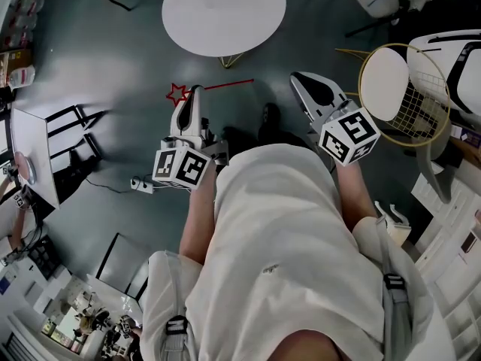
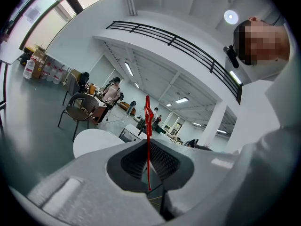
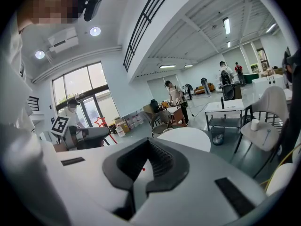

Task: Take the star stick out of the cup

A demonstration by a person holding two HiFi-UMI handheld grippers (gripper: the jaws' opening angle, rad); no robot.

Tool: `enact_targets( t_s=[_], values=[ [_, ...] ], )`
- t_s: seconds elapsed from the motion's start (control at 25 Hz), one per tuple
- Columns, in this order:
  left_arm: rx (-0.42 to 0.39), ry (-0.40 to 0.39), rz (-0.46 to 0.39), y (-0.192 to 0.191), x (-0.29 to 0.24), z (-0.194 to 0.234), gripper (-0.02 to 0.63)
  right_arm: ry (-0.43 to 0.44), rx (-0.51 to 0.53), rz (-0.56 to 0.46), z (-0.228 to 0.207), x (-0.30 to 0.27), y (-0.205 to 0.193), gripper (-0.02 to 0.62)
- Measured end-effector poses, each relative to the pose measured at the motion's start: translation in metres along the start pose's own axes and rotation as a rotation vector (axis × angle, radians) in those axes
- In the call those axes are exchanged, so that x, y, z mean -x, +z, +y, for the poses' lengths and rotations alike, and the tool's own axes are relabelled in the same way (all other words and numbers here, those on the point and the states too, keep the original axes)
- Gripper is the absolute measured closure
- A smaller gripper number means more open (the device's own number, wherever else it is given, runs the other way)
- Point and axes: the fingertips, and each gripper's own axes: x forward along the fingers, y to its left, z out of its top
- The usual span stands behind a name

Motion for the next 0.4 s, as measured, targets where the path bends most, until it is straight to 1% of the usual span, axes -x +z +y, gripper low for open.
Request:
enact_targets(
  t_s=[0.2, 0.4],
  values=[
    [0.000, 0.001, -0.007, 0.0005, 0.0022, 0.0031, 0.588, -0.008, 0.032, 0.010, 0.0034, -0.0019, -0.0017, 0.589],
    [0.003, -0.002, -0.002, -0.0052, 0.0064, 0.0021, 0.588, -0.014, 0.038, 0.010, 0.0046, 0.0014, -0.0044, 0.589]
  ],
)
